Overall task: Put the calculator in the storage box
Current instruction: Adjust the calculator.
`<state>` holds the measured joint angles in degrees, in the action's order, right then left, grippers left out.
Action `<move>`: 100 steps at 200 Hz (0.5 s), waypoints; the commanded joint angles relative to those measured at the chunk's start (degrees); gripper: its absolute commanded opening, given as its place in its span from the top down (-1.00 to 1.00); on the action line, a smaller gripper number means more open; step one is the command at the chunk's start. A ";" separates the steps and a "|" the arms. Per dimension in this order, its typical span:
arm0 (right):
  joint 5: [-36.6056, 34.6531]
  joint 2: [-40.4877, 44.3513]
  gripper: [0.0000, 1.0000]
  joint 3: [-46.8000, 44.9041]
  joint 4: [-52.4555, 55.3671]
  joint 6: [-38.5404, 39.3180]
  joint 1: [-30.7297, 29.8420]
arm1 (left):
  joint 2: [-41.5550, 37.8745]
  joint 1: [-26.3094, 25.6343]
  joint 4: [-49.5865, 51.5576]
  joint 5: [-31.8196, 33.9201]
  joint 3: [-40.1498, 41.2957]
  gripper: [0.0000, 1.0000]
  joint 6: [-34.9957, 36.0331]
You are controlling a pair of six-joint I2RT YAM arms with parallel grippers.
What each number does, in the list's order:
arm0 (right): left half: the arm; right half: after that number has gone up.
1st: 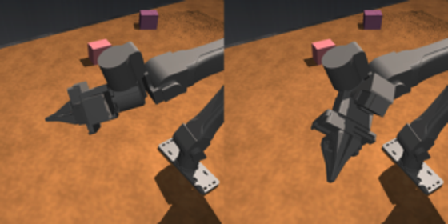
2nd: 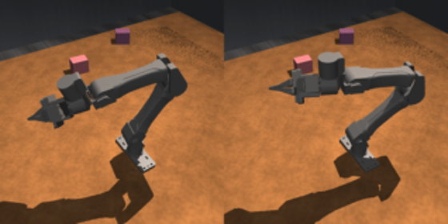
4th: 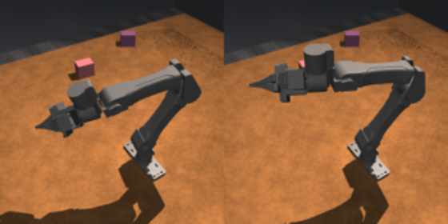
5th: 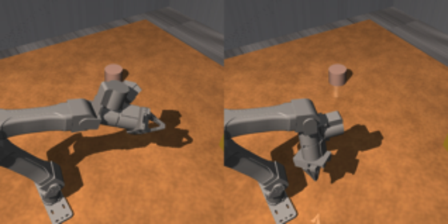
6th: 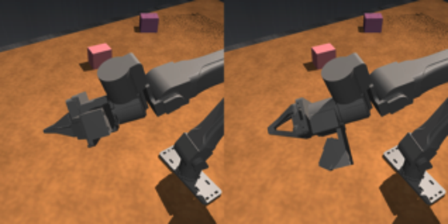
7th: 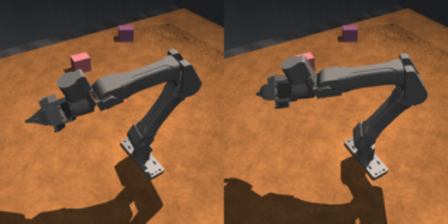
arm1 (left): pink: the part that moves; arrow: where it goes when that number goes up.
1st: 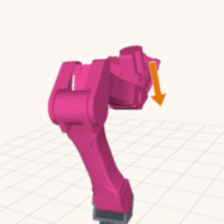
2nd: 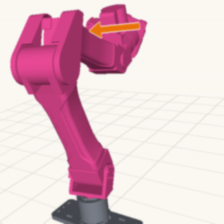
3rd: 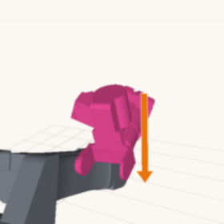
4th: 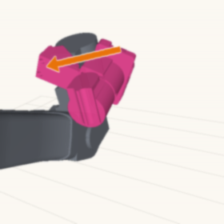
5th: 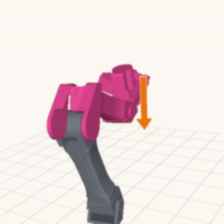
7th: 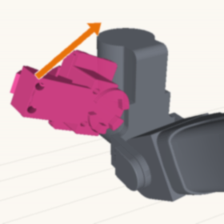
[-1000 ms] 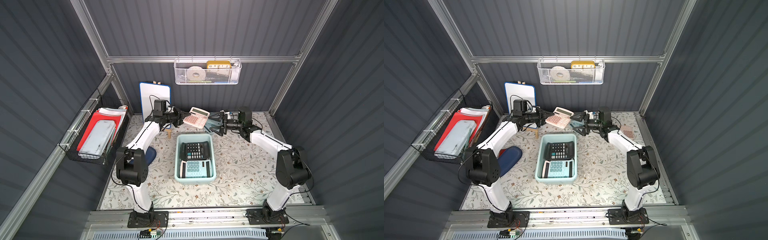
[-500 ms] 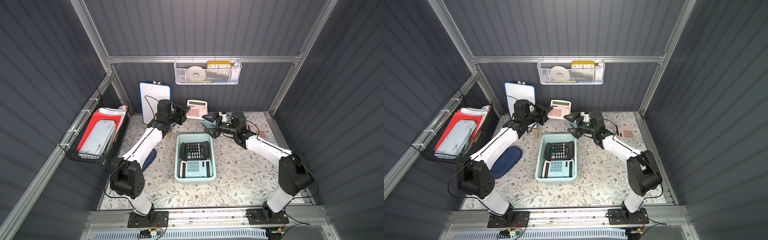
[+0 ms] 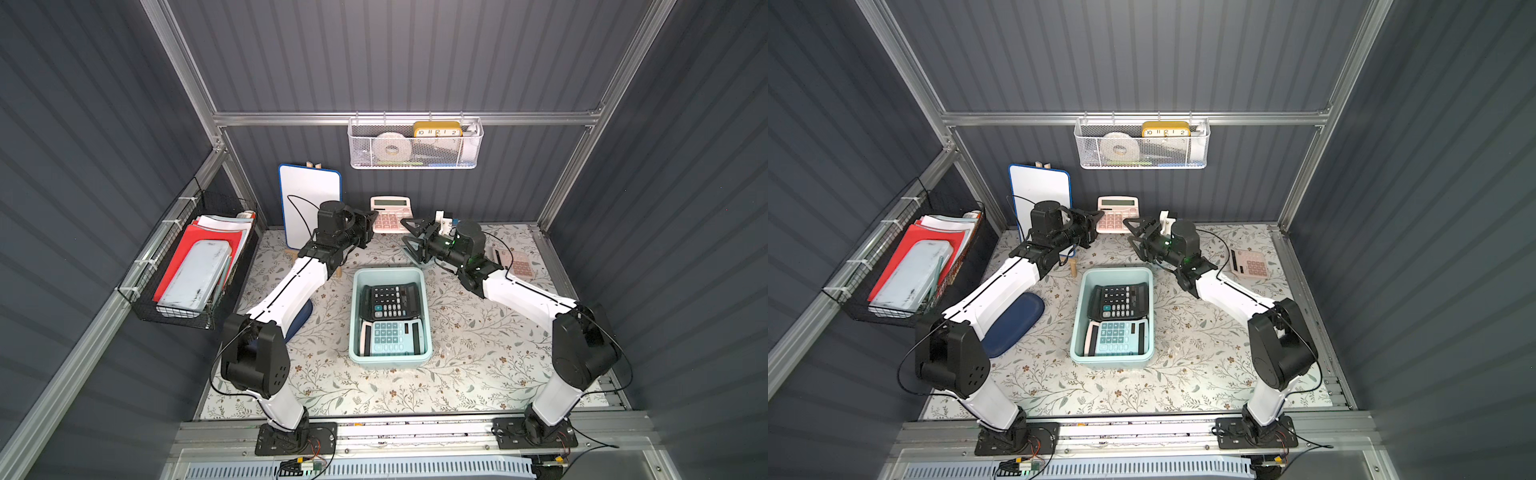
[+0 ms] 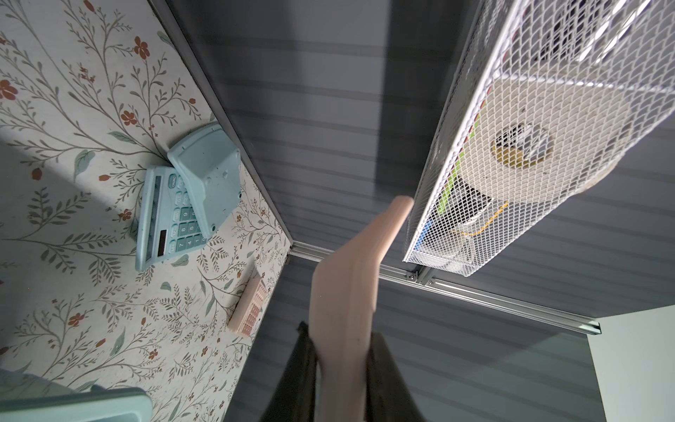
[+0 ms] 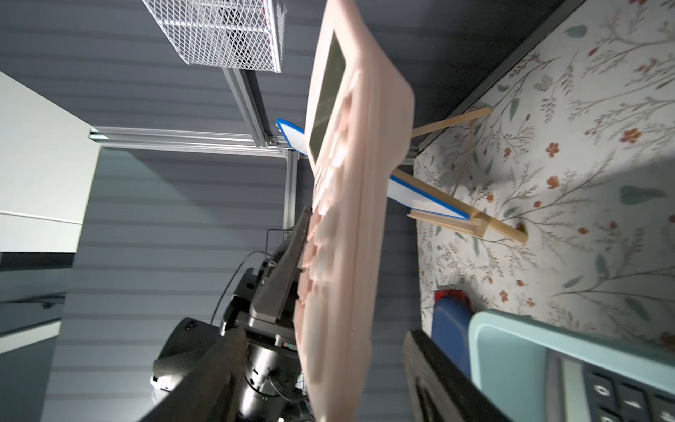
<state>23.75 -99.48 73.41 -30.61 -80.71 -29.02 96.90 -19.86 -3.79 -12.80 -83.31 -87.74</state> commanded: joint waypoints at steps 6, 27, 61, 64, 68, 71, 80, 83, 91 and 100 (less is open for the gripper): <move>-1.35 -1.92 -0.30 2.62 -2.34 -0.81 -0.60 | -1.80 -0.09 -3.90 0.24 0.77 0.90 -0.90; -1.20 -3.11 -0.14 3.46 -3.03 -1.85 -0.78 | -1.72 -0.08 -4.16 -0.11 0.95 0.90 -0.93; -1.16 -4.65 0.25 5.37 -3.73 -2.89 -0.90 | -1.46 -0.09 -3.82 -0.21 0.87 0.89 -0.89; -1.04 -4.74 0.27 5.59 -3.87 -3.07 -0.93 | -1.45 -0.09 -3.77 -0.20 0.87 0.89 -0.91; -0.95 -4.91 0.29 5.71 -4.05 -3.28 -0.91 | -1.38 -0.09 -3.70 -0.29 0.78 0.88 -0.85; -0.87 -4.98 0.30 5.85 -4.07 -3.31 -0.93 | -1.37 -0.08 -3.62 -0.33 0.74 0.88 -0.85; -0.82 -5.14 0.36 6.05 -4.00 -3.46 -0.96 | -1.23 -0.09 -3.35 -0.80 0.62 0.86 -0.90; -0.95 -5.18 0.37 6.07 -4.02 -3.57 -0.96 | -1.14 -0.09 -3.33 -1.01 0.53 0.85 -0.83; -1.13 -5.04 0.39 5.90 -4.02 -3.72 -0.84 | -0.95 -0.09 -3.06 -1.96 0.36 0.79 -0.94; -1.25 -4.80 0.41 5.81 -3.78 -3.76 -0.79 | -0.71 -0.09 -2.65 -3.10 -0.01 0.64 -0.63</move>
<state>22.65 -104.36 77.65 -32.73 -84.03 -29.63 96.90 -19.86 -4.93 -13.04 -82.74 -88.18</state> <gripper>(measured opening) 0.309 0.229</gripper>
